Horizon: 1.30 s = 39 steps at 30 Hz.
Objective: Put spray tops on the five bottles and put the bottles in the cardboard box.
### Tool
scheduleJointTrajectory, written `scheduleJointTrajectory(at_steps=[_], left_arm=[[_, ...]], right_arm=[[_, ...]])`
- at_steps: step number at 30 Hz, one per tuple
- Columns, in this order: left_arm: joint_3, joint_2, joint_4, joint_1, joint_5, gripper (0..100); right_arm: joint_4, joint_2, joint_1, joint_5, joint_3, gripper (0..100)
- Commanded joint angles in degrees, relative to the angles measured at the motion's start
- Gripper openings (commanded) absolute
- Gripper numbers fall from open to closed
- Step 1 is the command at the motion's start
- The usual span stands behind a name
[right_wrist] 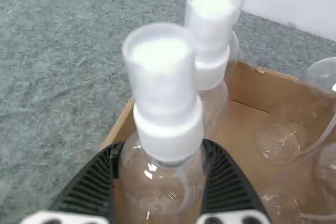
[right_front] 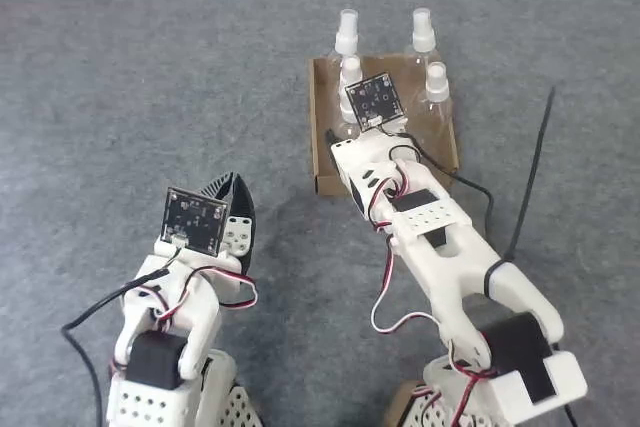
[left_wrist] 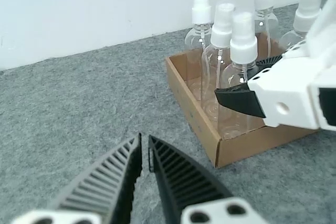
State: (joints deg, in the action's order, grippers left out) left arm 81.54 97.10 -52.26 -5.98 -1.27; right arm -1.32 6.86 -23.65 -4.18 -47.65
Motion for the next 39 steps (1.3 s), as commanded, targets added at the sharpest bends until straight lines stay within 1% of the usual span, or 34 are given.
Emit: scheduleJointTrajectory(at_steps=[1,14,17,21,25,39], left_arm=[[-0.13,0.79,1.41,-0.18,0.18,1],[0.13,0.79,1.49,-0.35,0.09,1],[0.13,0.79,1.49,-0.35,0.09,1],[0.13,0.79,1.49,-0.35,0.09,1],[0.13,0.79,1.49,-0.35,0.09,1],[0.13,0.79,1.49,-0.35,0.09,1]], right_arm=[[-1.01,0.66,0.57,-0.79,0.35,0.7],[-0.92,0.66,0.48,-0.88,0.26,1.7],[-0.84,0.57,0.48,-0.88,0.18,9.7],[1.71,0.75,0.13,-0.88,0.00,21.6],[1.80,0.84,0.04,-0.88,0.00,28.1],[1.45,1.27,0.04,-0.88,0.79,28.3]])
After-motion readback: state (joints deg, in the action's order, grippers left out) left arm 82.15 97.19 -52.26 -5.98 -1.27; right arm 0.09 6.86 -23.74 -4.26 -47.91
